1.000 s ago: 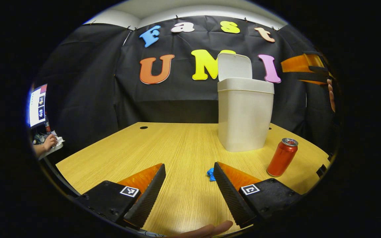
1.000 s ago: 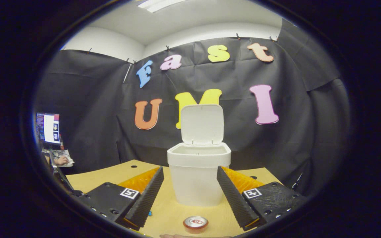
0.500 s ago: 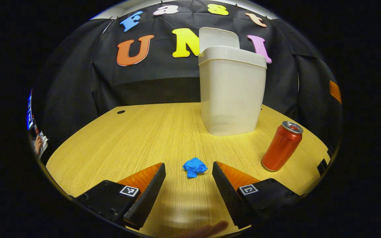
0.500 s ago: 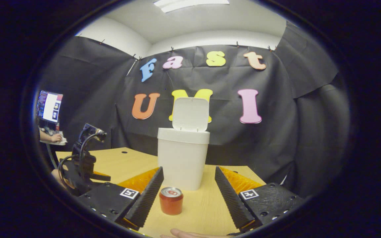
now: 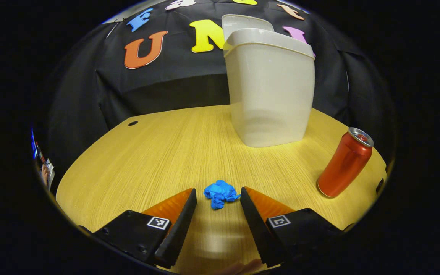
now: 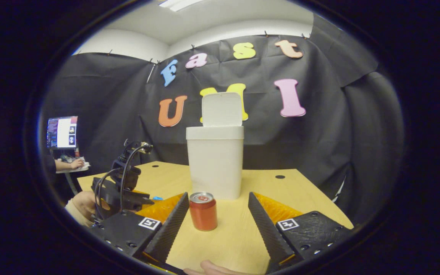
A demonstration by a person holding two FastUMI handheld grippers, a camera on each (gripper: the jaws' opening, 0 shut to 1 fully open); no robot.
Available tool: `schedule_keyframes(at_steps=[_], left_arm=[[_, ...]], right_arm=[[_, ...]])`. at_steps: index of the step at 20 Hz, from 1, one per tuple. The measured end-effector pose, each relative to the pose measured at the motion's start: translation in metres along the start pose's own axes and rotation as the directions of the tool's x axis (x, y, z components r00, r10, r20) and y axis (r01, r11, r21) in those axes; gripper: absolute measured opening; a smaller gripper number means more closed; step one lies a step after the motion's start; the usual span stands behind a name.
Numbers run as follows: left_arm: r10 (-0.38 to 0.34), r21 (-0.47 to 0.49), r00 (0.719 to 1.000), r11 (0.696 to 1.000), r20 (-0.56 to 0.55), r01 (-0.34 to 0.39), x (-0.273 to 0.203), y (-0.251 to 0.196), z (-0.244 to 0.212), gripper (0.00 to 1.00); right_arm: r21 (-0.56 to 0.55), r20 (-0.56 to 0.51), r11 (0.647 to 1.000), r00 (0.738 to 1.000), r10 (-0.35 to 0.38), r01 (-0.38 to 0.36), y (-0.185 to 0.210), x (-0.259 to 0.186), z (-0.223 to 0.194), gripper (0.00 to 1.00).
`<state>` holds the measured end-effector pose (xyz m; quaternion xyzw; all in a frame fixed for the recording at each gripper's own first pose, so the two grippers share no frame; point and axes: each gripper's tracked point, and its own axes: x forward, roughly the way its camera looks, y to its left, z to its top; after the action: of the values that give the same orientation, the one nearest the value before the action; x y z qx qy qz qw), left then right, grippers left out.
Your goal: Press the lid of the desktop garbage bin to open it, pick up the crumpled paper on the desktop and throw it into the bin, then pick up the pop can on the desktop and drop it into the bin, and finally close the garbage bin lid.
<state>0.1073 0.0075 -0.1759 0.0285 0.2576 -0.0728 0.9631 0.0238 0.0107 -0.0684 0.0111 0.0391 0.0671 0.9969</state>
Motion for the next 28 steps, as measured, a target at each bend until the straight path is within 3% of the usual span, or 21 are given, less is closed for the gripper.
schedule_keyframes(at_steps=[2,6,8,11,14,18,23,28], left_arm=[[-0.043,-0.055,0.996,0.998,-0.074,0.039,0.004,0.000,-0.008,0.78],[-0.029,-0.034,0.997,0.999,-0.069,0.026,0.003,-0.002,0.002,0.75],[-0.027,-0.040,0.998,0.999,-0.063,0.024,0.003,-0.001,0.001,0.78],[0.005,-0.050,0.998,0.999,-0.064,-0.008,0.004,0.004,0.002,0.71],[0.011,-0.069,0.998,0.997,-0.058,-0.015,0.003,0.009,0.004,0.52],[0.006,-0.072,0.999,0.997,-0.044,-0.009,0.002,0.007,0.005,0.35],[0.016,-0.081,1.000,0.997,-0.017,-0.017,0.001,0.009,0.009,0.33],[0.083,-0.113,0.995,0.991,0.046,-0.077,-0.006,0.020,0.017,0.33]], right_arm=[[-0.002,-0.024,1.000,1.000,0.004,-0.004,0.005,0.003,-0.009,0.97],[-0.026,-0.056,0.999,0.998,0.023,-0.024,0.022,0.008,-0.022,0.94],[-0.037,-0.080,0.999,0.997,0.025,-0.028,0.027,0.013,-0.032,0.95],[-0.031,-0.129,0.999,0.991,0.037,-0.041,0.039,0.021,-0.052,0.94],[-0.038,-0.181,0.999,0.983,0.016,-0.023,0.038,0.036,-0.070,0.95],[-0.003,-0.223,1.000,0.975,-0.005,0.005,0.034,0.054,-0.076,0.95],[0.024,-0.234,0.999,0.972,-0.030,0.037,0.034,0.076,-0.074,0.95],[0.030,-0.299,0.997,0.953,-0.055,0.067,0.033,0.103,-0.093,0.94]])
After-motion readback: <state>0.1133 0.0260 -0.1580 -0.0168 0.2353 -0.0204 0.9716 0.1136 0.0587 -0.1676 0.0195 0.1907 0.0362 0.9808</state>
